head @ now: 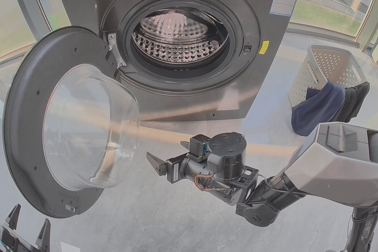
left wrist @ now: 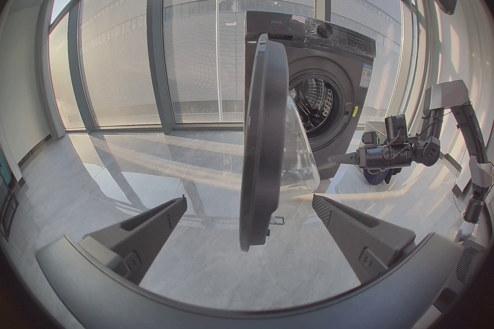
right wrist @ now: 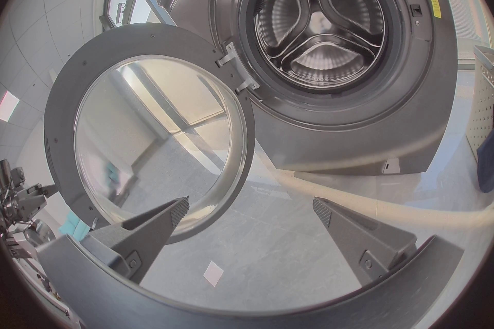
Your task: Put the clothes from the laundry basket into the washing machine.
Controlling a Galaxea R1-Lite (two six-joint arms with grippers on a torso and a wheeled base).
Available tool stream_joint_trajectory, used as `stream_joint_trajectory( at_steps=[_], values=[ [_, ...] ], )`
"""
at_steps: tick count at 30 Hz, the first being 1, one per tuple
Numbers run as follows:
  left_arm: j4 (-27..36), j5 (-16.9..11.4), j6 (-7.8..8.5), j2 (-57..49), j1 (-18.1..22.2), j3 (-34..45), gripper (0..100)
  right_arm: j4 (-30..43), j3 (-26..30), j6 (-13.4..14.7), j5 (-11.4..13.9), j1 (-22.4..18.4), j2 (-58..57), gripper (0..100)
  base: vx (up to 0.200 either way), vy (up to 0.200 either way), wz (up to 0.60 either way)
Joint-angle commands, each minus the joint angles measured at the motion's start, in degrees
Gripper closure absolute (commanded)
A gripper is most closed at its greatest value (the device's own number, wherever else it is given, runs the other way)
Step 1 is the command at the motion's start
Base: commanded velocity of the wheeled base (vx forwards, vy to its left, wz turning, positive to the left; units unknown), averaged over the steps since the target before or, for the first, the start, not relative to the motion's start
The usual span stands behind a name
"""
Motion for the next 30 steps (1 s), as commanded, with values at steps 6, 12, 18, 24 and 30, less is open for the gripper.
stream_joint_trajectory(
  at_steps=[6, 12, 18, 24, 30],
  values=[
    [0.0, 0.02, -0.06, -0.77, -0.02, 0.92, 0, 4.52, -15.63, -0.01, 0.08, 0.95, 7.85, 0, 0.0, 0.0, 0.0],
    [0.0, 0.02, 0.03, -0.77, -0.02, 0.92, 0, 7.6, -23.81, -0.27, -0.1, 1.38, 13.74, 0, 0.0, 0.0, 0.0],
    [0.0, 0.02, 0.03, -0.77, -0.02, 0.92, 0, 7.16, -31.54, -0.09, -0.8, 3.85, 18.14, 0, 0.0, 0.0, 0.0],
    [0.0, -0.07, -0.06, -0.77, -0.02, 0.92, 0, 4.08, -34.09, 0.26, -3.7, 2.88, 17.7, 0, 0.0, 0.0, 0.0],
    [0.0, -0.07, -0.06, -0.77, -0.02, 0.92, 0, 3.38, -17.74, 0.35, -3.7, -1.87, 4.69, 0, 0.0, 0.0, 0.0]
  ],
)
